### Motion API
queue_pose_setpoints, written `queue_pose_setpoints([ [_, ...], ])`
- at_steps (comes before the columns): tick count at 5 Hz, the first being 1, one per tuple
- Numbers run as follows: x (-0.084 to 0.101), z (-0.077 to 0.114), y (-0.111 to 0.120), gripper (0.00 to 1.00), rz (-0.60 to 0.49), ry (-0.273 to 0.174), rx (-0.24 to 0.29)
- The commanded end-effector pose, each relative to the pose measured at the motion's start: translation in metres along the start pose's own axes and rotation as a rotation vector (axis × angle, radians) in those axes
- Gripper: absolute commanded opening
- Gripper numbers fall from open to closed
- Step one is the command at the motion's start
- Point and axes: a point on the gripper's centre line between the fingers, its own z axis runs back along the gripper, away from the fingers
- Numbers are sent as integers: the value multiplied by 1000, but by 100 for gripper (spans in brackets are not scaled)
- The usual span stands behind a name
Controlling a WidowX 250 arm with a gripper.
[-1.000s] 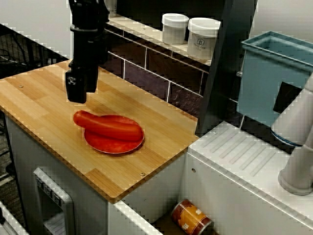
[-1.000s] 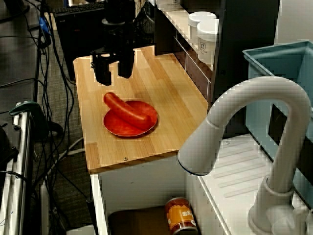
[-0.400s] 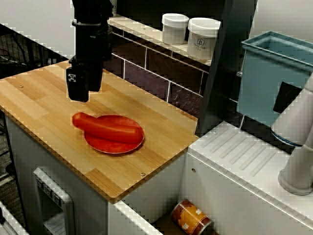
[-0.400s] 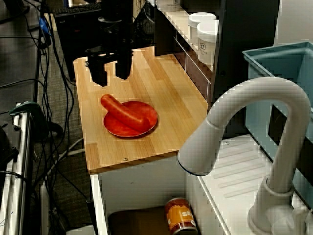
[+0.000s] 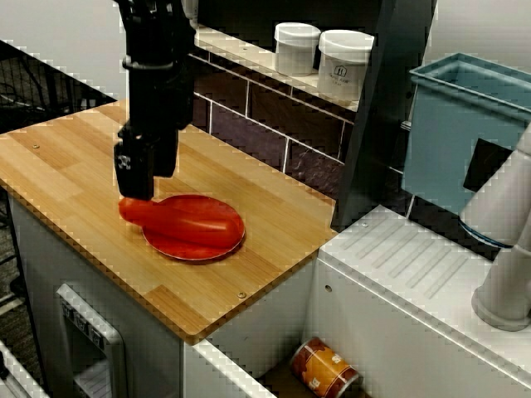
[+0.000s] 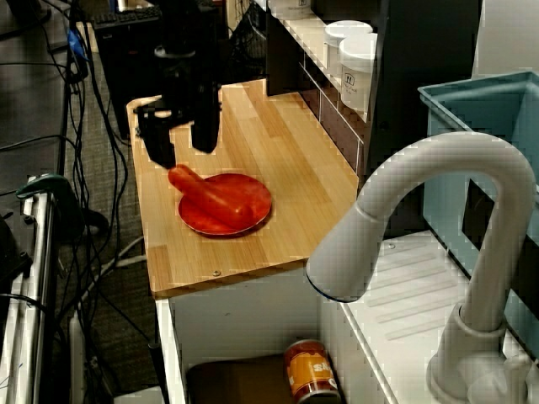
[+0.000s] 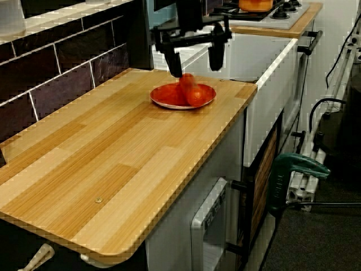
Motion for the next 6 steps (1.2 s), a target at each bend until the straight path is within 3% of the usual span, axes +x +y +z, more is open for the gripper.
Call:
queue_pose_setpoints([
  [1,14,-12,1,100,27,-13,101],
  [4,24,-41,13,100,95,26,112],
  [5,23,-46,13,0,103,8,114],
  [6,18,-39,13,0,103,-1,97],
])
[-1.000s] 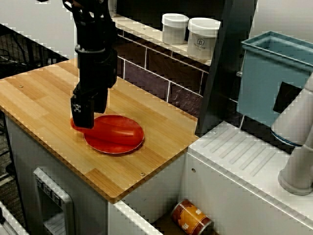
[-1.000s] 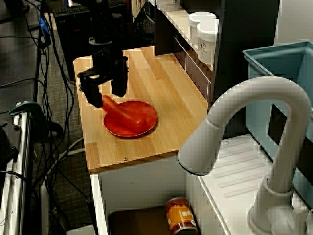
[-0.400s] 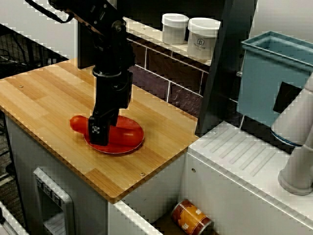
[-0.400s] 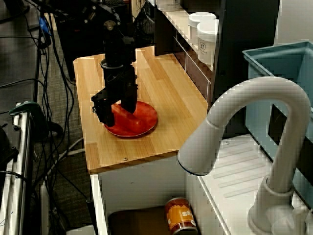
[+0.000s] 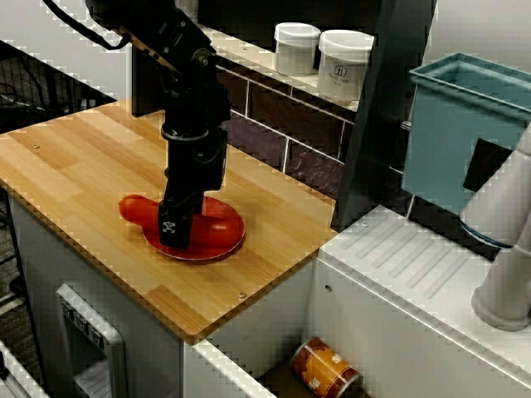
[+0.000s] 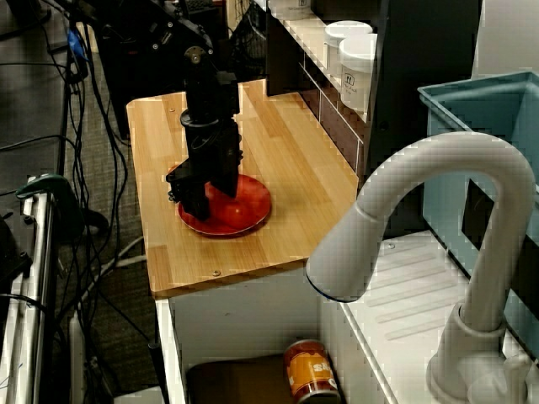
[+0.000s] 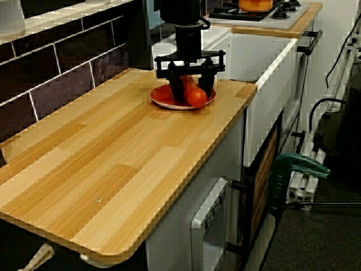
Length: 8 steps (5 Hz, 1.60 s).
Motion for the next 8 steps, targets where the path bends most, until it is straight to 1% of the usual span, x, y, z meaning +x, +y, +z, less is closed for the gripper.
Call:
queue_pose_setpoints([
  [1,-15,25,8,0,15,-21,-28],
  [2,-28,48,21,0,36,-54,-38],
  [3,-44,61,44,0,83,-91,-50],
  [4,-62,73,72,0,162,-138,-24],
  [5,-82,74,98,0,266,-137,10],
  [6,-109,67,116,0,348,-121,65],
  [7,-149,55,130,0,405,-142,79],
  [8,-156,44,125,0,404,-109,81],
])
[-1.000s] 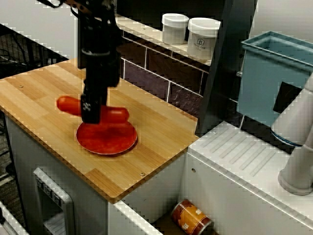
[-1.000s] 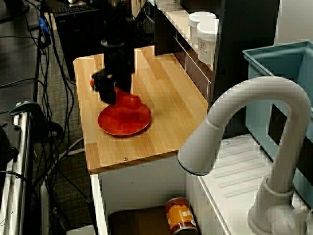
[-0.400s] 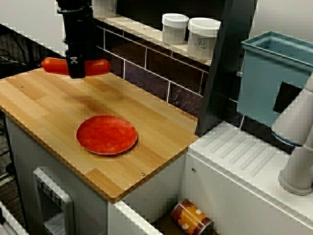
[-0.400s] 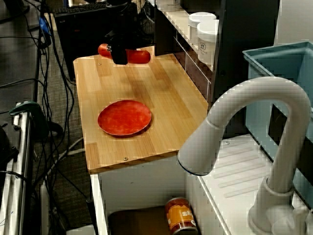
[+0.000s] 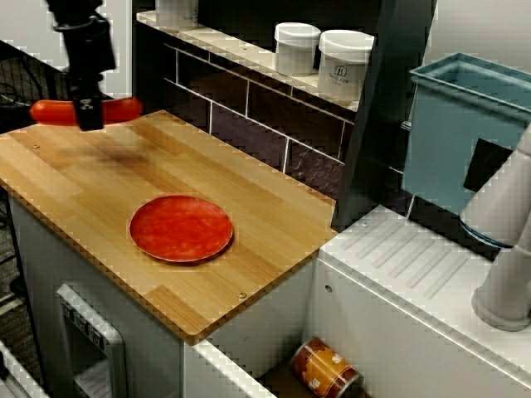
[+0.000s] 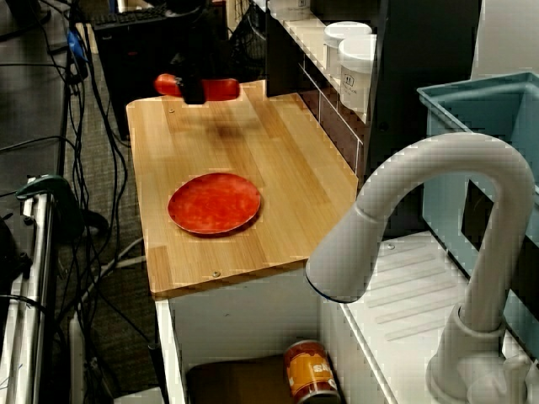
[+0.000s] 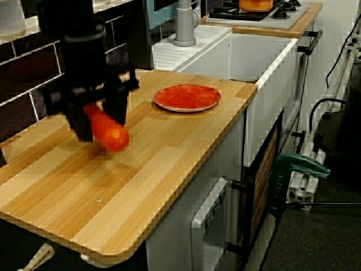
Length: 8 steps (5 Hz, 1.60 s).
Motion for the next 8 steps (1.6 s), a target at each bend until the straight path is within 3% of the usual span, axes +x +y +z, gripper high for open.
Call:
queue_pose_setpoints([
  [1,-20,1,-6,0,-37,8,50],
  [2,-17,-3,-13,0,-62,16,6],
  [3,-9,-18,-17,0,-22,83,25],
  [4,-6,-19,-11,100,-6,90,-7],
  [6,-7,-15,-1,100,1,72,-41],
  [8,-17,8,2,100,-14,19,-89],
])
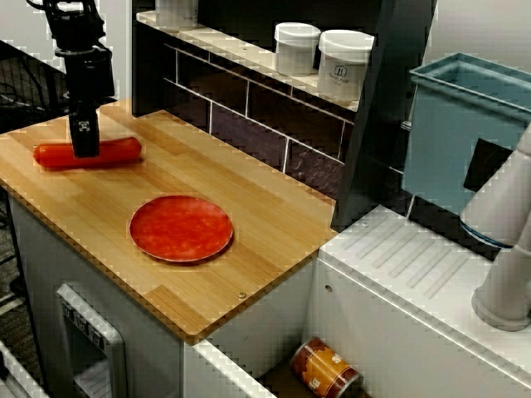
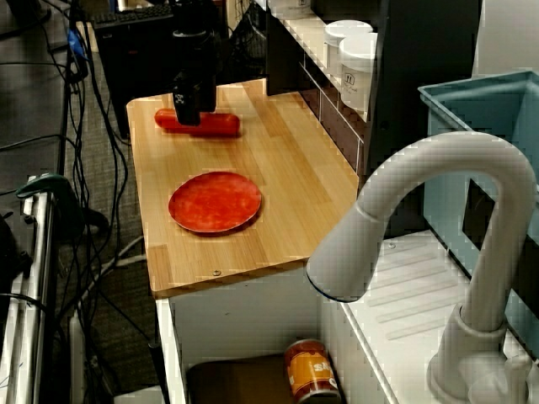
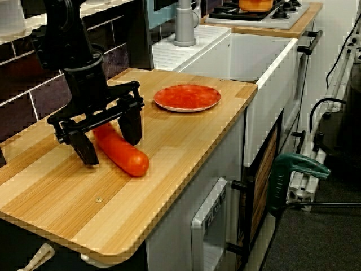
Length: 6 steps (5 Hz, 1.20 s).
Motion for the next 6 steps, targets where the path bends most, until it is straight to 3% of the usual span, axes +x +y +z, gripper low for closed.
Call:
queue_pose_setpoints([
  [1,-16,48,9,100,-14,-60,-2],
  [2,-16,55,15,100,-1,-50,-34],
  [6,-20,68,38,100,3,-98,14],
])
